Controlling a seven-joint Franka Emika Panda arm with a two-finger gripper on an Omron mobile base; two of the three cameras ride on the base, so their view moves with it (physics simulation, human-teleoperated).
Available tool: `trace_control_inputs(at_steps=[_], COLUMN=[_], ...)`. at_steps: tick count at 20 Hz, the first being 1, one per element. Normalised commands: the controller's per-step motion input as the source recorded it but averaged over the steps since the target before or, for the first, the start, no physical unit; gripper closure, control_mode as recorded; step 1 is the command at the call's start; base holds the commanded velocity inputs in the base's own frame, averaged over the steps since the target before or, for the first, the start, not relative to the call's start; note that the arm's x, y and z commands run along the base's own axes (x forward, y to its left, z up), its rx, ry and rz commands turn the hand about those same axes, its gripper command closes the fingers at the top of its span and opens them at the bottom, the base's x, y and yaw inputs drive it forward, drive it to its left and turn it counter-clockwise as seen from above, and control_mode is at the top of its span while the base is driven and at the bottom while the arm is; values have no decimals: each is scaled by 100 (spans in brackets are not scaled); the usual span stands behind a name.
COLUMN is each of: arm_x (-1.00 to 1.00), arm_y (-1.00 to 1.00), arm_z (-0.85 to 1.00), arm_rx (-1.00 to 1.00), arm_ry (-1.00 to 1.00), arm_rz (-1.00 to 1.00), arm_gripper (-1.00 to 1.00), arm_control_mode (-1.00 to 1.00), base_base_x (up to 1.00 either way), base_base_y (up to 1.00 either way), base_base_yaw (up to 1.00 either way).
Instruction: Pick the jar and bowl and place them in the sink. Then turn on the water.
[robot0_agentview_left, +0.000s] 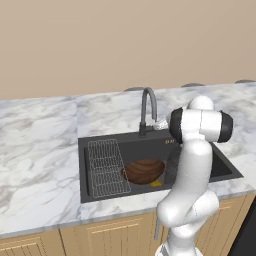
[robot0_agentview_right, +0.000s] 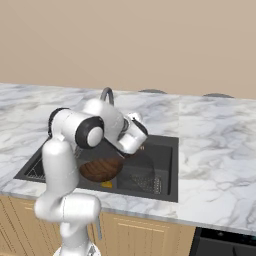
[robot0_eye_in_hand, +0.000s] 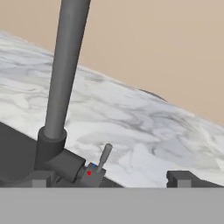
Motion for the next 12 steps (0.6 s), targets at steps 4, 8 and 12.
trace_control_inputs(at_steps=[4, 8, 12], arm_x=[7, 8, 2], arm_y=[-4, -1, -8], arm_z=[-14, -16, -30], arm_rx=[4, 8, 20], arm_ry=[0, -1, -8], arm_rz=[5, 10, 14], arm_gripper=[-100, -100, -100], arm_control_mode=[-100, -100, -100], base_base_x=[0, 0, 0], base_base_y=[0, 0, 0], base_base_yaw=[0, 0, 0])
